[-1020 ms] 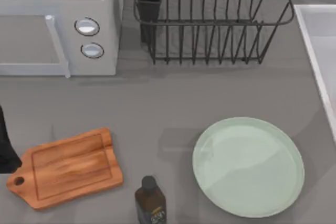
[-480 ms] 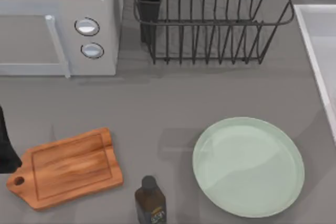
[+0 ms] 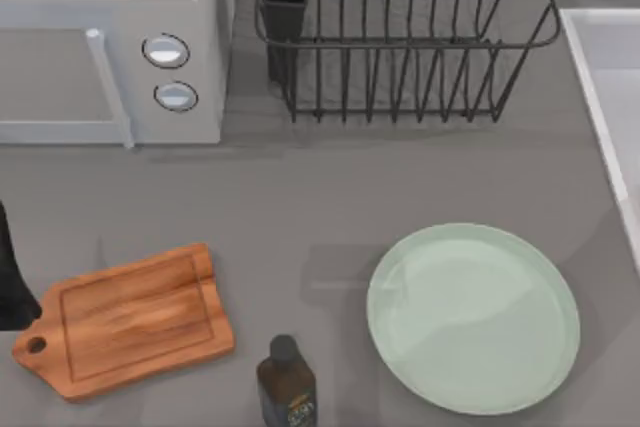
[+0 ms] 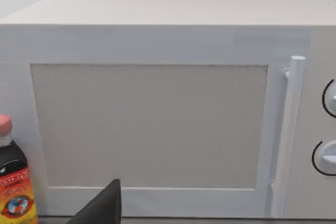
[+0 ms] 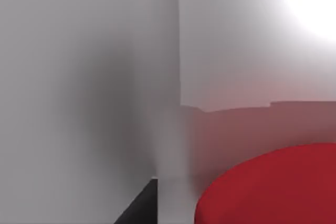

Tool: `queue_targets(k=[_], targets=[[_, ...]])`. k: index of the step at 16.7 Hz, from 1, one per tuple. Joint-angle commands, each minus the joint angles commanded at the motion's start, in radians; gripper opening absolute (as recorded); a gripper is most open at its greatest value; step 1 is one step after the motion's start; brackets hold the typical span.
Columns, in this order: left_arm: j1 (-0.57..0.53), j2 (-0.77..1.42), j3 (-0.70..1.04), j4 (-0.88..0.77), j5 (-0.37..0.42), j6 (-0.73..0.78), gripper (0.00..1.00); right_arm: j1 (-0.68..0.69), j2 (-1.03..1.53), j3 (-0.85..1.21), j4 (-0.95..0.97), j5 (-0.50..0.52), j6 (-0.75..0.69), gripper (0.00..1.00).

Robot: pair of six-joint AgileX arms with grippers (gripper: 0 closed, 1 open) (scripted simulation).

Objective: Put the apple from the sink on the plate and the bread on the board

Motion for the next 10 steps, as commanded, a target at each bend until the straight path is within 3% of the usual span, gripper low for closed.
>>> queue_targets(k=[2,3,10], targets=[[0.0,0.0,0.0,0.0,0.0,0.0,1.0,0.0,0.0,0.0,0.0,0.0,0.0,0.02],[0.0,0.0,0.0,0.0,0.0,0.0,1.0,0.0,0.0,0.0,0.0,0.0,0.0,0.0],[0.0,0.0,0.0,0.0,0.0,0.0,1.0,0.0,0.0,0.0,0.0,0.0,0.0,0.0]])
